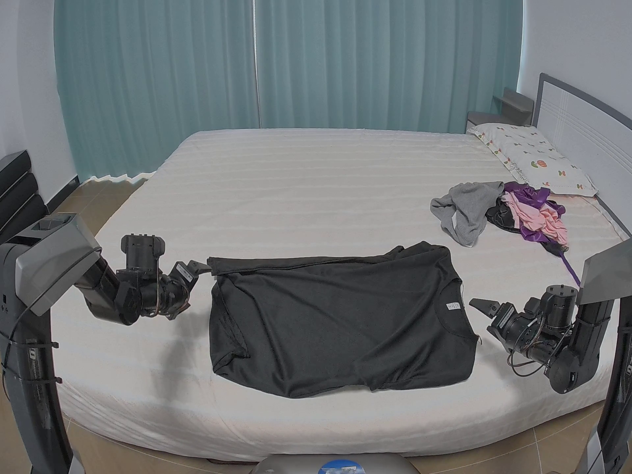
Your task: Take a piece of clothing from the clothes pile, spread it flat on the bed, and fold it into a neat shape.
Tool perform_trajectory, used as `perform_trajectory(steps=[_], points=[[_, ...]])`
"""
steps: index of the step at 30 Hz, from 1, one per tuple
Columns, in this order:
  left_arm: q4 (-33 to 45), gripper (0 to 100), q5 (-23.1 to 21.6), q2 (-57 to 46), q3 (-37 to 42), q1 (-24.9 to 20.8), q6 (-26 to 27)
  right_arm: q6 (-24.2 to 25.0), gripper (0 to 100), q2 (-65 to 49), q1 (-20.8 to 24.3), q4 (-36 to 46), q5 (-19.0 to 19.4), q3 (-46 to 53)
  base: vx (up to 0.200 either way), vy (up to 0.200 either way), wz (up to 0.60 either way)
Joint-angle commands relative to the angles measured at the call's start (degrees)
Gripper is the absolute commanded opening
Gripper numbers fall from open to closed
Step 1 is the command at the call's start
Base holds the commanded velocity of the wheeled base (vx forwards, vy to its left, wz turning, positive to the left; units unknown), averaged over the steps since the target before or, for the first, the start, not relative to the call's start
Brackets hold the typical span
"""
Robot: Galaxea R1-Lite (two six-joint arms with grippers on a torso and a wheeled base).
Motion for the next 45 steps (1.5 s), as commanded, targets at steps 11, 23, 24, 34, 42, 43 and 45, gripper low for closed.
perform_trajectory(steps=[11,23,24,34,42,43,45], points=[[-23.3,100,-0.5,-9.1,31.3,-6.1,-6.3,-3.6,100,-0.2,0.6,-0.6,1.4,4.9,-0.055,0.000,0.00],[-23.5,100,0.3,-8.1,33.2,-6.8,-6.0,-3.7,100,2.2,1.4,-0.6,1.4,4.9,-0.050,0.000,0.00],[-23.5,100,0.6,-8.0,33.2,-7.0,-6.0,-3.8,100,2.7,1.4,-0.6,1.4,4.7,0.000,0.000,0.00],[-25.4,100,1.0,-7.3,33.5,-7.4,-5.9,-3.8,100,6.2,3.8,0.0,1.5,1.7,0.000,0.000,0.00],[-25.5,100,3.1,-6.4,33.5,-8.1,-5.9,-3.8,100,8.2,4.2,0.8,1.5,-0.8,0.000,0.000,0.00],[-25.6,100,3.4,-6.3,33.5,-8.3,-5.8,-3.8,100,8.5,4.2,0.8,1.5,-1.3,0.000,0.000,0.00],[-26.2,100,4.1,-6.0,33.5,-8.6,-5.9,-3.9,0,9.2,4.8,0.8,1.5,-2.2,0.000,0.000,0.00]])
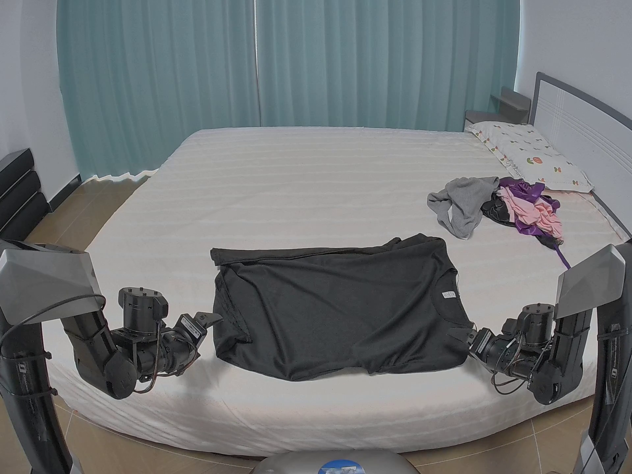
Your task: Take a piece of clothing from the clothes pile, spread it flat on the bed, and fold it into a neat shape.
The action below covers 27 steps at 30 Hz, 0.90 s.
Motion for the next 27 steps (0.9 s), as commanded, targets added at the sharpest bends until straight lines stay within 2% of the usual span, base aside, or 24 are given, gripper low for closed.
perform_trajectory(steps=[1,5,11,16,27], points=[[-0.5,100,0.5,1.0,-0.1,-0.5,0.0,0.0,0,2.0,0.6,0.1,0.0,-1.6,0.000,0.000,0.00],[-4.0,100,1.1,2.2,0.3,-0.7,0.1,0.0,0,1.4,0.8,0.0,-0.1,-3.2,0.000,0.000,0.00],[-5.2,100,2.0,3.4,0.4,-1.2,1.5,0.1,0,1.1,0.2,-0.1,-0.5,-6.8,0.000,0.000,0.00],[-5.9,100,4.8,4.7,0.4,-2.2,2.3,0.1,0,0.4,-0.5,0.4,-0.6,-11.3,0.000,0.000,0.00],[-8.2,100,5.4,5.6,0.5,-2.2,2.3,0.1,0,-0.3,-0.1,16.8,-0.8,-27.9,0.000,0.000,0.00]])
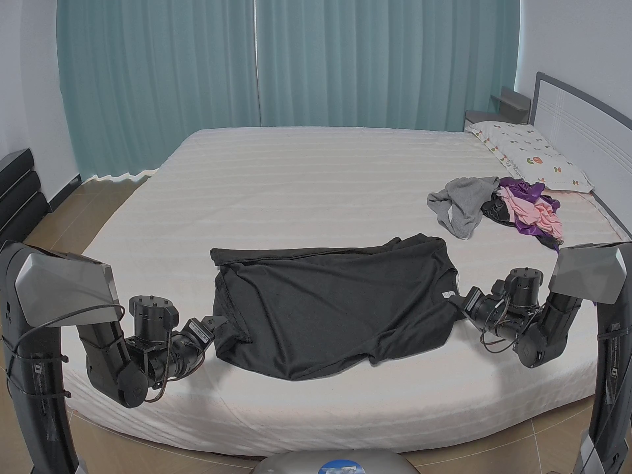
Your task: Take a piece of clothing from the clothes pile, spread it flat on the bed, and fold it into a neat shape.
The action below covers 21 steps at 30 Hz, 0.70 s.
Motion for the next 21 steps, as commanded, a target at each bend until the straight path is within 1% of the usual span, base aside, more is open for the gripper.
perform_trajectory(steps=[1,6,9,13,21], points=[[-0.6,100,0.1,0.8,0.1,-0.1,0.0,0.1,0,-0.2,0.3,6.8,-0.2,-10.1,0.000,0.000,0.00],[-0.6,100,0.1,0.8,0.1,-0.1,0.0,0.1,0,2.4,1.0,9.9,-2.4,-16.6,0.000,0.000,0.00],[-0.6,100,0.1,0.8,0.1,-0.1,0.0,0.0,0,4.2,1.1,11.4,-4.6,-21.2,0.000,0.000,0.00],[-0.6,100,0.1,0.8,0.1,-0.1,0.0,0.1,0,6.0,1.4,14.1,-6.3,-26.4,0.000,0.000,0.00],[-0.6,100,0.2,0.8,0.1,-0.1,0.0,0.1,0,9.2,2.2,14.8,-6.8,-30.9,0.000,0.000,0.00]])
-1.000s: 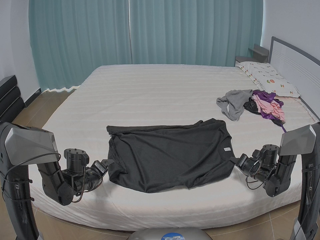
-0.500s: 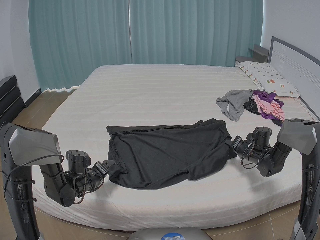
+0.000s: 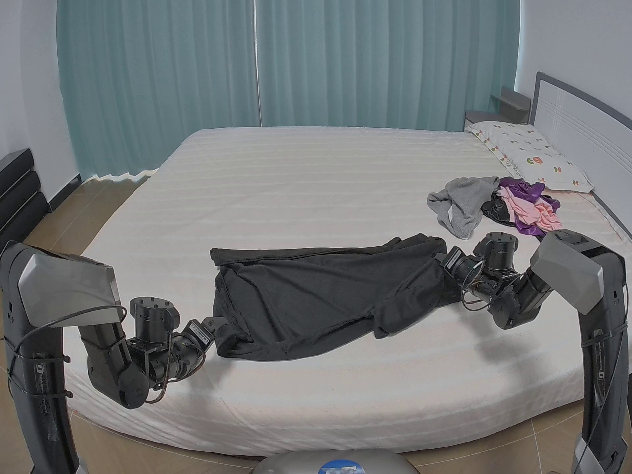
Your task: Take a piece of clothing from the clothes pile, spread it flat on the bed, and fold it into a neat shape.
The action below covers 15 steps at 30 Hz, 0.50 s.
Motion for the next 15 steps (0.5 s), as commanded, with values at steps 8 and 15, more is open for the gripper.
perform_trajectory(steps=[8,15], points=[[0.0,100,0.1,0.1,0.0,-0.1,0.0,-0.1,100,-0.9,-0.1,-0.3,1.2,2.7,0.000,0.000,0.00],[0.0,100,0.1,0.1,0.0,0.0,0.0,0.0,100,-10.6,-0.9,-0.2,6.3,12.9,0.000,0.000,0.00]])
